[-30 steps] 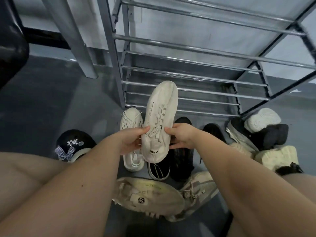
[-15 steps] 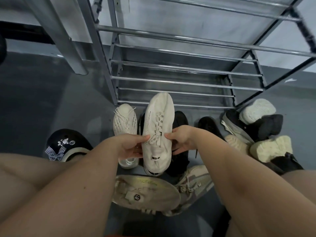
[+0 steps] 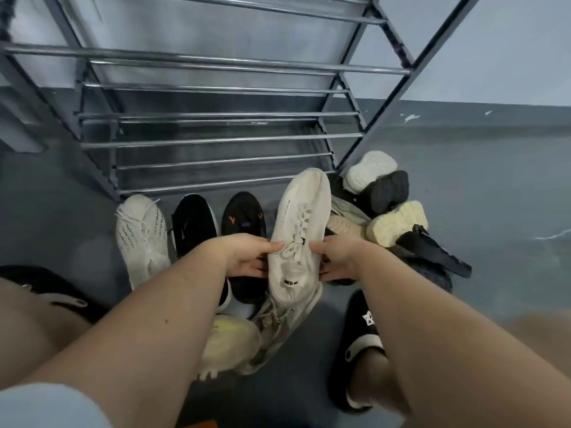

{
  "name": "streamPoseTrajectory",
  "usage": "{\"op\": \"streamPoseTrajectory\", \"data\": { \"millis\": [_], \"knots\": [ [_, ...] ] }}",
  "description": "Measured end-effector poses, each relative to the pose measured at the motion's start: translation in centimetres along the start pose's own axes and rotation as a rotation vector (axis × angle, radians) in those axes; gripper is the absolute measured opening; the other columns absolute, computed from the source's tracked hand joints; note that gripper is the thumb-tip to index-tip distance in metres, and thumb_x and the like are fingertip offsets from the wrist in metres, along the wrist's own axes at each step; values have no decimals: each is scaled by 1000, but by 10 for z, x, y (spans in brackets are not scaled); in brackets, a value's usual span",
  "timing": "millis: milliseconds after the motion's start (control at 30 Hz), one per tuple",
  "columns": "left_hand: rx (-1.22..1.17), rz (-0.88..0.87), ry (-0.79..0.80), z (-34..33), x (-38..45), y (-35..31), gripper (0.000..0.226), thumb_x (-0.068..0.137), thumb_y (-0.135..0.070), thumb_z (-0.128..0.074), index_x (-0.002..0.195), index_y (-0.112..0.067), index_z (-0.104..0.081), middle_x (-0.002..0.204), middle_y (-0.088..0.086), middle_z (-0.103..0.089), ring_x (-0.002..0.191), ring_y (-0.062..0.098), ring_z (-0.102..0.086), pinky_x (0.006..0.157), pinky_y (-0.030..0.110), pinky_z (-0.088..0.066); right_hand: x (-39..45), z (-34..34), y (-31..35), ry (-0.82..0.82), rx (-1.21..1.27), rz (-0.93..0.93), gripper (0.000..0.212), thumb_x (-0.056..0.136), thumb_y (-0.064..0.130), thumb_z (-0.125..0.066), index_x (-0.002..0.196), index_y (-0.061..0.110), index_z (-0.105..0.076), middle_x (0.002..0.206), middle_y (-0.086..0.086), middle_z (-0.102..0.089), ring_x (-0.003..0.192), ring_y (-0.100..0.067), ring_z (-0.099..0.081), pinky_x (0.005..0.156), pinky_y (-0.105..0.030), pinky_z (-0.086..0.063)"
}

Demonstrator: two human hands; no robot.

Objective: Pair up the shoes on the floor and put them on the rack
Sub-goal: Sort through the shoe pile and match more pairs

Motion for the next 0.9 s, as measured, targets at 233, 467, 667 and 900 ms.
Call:
{"op": "streamPoseTrajectory", "data": {
  "millis": [233, 467, 667, 900],
  "knots": [
    [460, 153, -9, -7, 22, 29, 38, 90, -35, -59, 122, -14, -58, 122, 3, -63, 118, 22, -55, 101, 36, -46, 1, -18, -89, 20, 425, -11, 31, 101, 16, -45, 130, 5, -50, 93, -6, -62, 79, -20, -60, 67, -36, -53],
    [667, 167, 14, -57, 39, 58, 37, 92, -39, -55, 117, -12, -59, 99, 1, -66, 92, 17, -61, 85, 31, -52, 1, 6, -148, -28, 495, -101, 34, 100, 18, -47, 129, 0, -51, 91, -8, -61, 79, -24, -60, 81, -41, -52],
    [755, 160, 1, -80, 50, 79, 47, 87, -50, -58, 113, -11, -62, 108, 13, -69, 94, 28, -65, 90, 40, -53, -5, 30, -176, -7, 467, -140, 34, 101, 15, -44, 130, 0, -51, 102, -11, -64, 86, -25, -64, 61, -34, -57],
    [812, 142, -25, -113, 55, 112, 28, 91, -42, -55, 82, -16, -58, 74, 3, -60, 63, 16, -55, 61, 26, -49, -6, 49, -212, 17, 428, -274, 32, 100, 9, -40, 129, -1, -50, 120, -16, -62, 96, -32, -65, 65, -38, -54]
  ]
}}
Point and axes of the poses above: each hand's wrist, its own x-axis towards the middle knuckle, its own z-axis out of the back of the hand, y = z × x, the point moved 8 cm from there along x, towards the middle knuckle
